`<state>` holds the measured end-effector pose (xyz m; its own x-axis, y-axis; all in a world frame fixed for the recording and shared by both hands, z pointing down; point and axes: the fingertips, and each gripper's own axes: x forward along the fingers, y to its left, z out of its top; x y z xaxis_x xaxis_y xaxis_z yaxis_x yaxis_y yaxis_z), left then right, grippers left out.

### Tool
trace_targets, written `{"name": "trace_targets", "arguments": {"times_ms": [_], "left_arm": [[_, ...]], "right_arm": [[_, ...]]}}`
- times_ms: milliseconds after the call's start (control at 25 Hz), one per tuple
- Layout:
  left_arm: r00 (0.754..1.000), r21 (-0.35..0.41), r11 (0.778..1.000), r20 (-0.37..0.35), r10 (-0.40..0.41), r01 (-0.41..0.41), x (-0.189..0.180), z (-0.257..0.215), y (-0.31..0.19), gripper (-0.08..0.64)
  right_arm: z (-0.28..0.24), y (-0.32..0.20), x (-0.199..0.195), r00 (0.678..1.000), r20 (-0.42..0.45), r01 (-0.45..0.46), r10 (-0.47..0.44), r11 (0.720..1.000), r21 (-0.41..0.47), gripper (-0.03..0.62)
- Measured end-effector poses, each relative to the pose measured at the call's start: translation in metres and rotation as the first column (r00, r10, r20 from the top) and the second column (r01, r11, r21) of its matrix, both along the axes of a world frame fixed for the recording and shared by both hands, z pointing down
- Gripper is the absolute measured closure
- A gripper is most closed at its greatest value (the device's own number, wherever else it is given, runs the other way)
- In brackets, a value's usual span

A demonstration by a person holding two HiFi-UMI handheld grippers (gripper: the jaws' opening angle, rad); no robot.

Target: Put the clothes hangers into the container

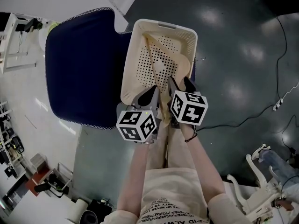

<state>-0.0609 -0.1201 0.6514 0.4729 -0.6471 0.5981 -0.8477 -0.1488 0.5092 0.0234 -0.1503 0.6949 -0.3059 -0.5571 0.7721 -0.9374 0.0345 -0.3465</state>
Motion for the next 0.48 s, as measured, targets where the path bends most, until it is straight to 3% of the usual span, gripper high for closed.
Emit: {"name": "trace_targets", "arguments": {"times_ms": [360,480], "left_arm": [[1.0,0.018,1.0,0.006,0.014,-0.014,-0.002,-0.004,0.003,0.537],[1.0,0.036,0.999,0.007,0.016,-0.016,-0.002,-0.015,0.003,0.537]], "right_arm": [[-0.003,0.007,0.004,1.0,0.007,-0.025,0.025,1.0,0.001,0.353],[-0.015,0.008,0.003,1.0,0.01,0.008,-0.008,1.0,0.021,0.387]]}}
